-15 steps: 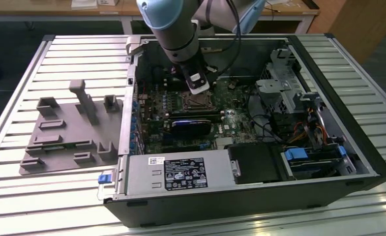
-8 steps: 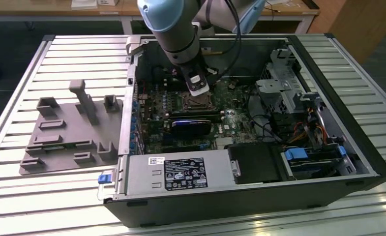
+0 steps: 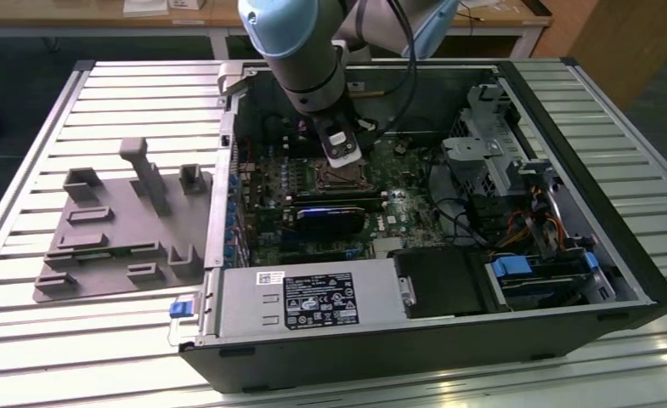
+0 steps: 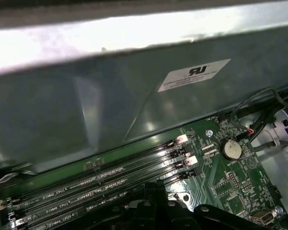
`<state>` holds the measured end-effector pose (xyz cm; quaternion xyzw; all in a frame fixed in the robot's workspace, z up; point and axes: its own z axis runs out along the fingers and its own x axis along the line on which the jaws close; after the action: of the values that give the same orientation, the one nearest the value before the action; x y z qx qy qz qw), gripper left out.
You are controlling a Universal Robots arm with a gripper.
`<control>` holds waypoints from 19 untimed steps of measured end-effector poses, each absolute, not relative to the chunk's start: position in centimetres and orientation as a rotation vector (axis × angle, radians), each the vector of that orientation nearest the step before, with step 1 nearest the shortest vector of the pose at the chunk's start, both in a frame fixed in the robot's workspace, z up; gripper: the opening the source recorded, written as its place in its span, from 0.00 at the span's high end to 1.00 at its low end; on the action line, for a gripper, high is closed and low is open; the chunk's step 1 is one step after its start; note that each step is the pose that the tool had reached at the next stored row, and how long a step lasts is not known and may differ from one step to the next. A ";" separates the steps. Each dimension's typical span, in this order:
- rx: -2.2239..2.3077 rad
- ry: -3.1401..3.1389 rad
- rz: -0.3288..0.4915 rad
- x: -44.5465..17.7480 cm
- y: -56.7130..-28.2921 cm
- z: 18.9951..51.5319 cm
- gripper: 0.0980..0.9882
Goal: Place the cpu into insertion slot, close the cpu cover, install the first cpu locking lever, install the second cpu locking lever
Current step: 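Install the first cpu locking lever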
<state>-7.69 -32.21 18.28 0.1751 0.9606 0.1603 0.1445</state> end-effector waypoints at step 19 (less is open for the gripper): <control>0.507 2.767 0.485 -7.7 -32.2 20.3 0.99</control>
<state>-7.68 -32.21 20.27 0.1760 0.9593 0.1683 0.1432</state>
